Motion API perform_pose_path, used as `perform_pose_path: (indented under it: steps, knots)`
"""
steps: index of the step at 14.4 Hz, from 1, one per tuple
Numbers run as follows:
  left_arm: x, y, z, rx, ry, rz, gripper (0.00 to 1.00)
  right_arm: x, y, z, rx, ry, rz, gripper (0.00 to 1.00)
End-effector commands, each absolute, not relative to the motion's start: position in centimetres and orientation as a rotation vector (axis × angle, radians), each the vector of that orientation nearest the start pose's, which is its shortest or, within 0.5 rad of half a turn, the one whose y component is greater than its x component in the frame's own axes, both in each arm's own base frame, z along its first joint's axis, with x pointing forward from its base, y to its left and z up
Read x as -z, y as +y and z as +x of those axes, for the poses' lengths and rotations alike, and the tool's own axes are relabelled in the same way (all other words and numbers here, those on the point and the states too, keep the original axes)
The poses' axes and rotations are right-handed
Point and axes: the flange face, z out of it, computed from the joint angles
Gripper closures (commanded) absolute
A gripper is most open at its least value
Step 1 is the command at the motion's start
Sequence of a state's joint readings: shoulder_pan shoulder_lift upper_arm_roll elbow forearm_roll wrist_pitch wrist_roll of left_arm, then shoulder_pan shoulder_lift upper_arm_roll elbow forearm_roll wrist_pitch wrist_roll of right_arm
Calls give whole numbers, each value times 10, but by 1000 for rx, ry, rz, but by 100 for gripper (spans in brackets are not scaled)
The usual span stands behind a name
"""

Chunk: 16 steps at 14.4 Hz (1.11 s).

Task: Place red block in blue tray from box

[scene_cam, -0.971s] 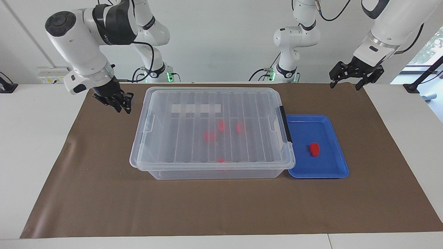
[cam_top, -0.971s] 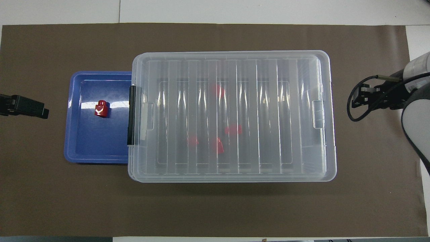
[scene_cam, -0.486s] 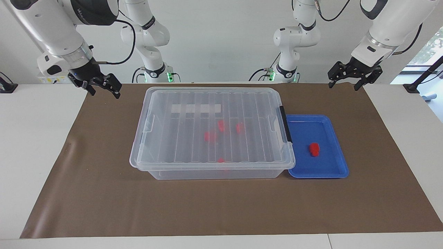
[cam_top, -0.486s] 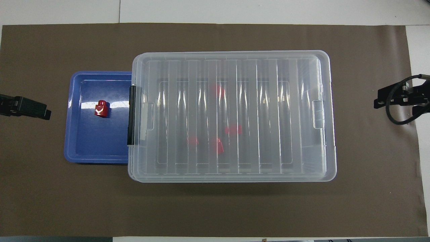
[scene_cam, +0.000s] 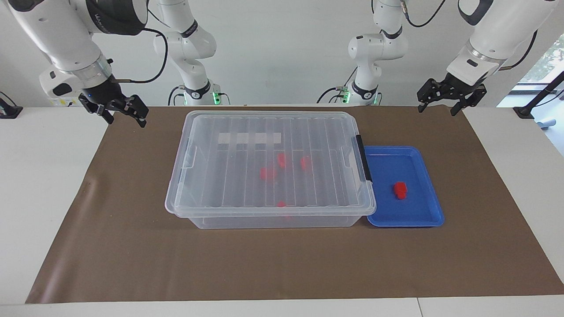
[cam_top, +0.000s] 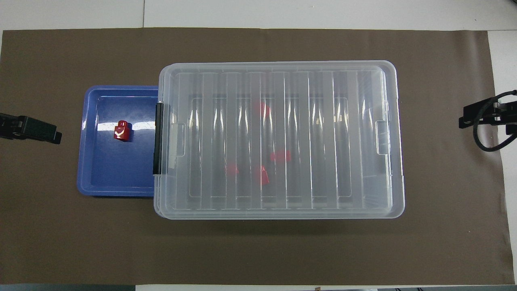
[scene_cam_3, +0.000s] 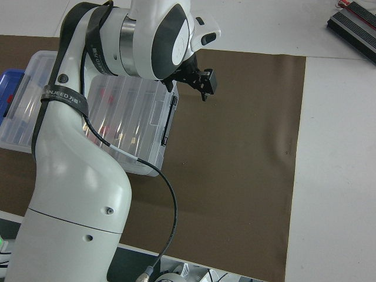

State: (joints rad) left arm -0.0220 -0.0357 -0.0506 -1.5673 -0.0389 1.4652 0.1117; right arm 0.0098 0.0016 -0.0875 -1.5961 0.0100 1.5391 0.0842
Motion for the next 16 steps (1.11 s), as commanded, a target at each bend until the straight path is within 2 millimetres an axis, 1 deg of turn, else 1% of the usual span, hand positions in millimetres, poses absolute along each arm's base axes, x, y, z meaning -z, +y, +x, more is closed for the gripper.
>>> perform_pose_path:
  steps: [1,7,11,16]
  knots:
    - [-635,-44,528,-91,320,-3152,0,-611,-36,549,-55,216,-3127,0]
    - [-633,-44,525,-109,311,-3153,0,-612,-37,549,-55,216,-3123,0]
    - [-634,-44,525,-99,308,-3153,0,-613,-32,549,-53,214,-3089,0]
    - [-634,-40,526,-99,296,-3155,0,-613,-32,550,-50,214,-3089,0]
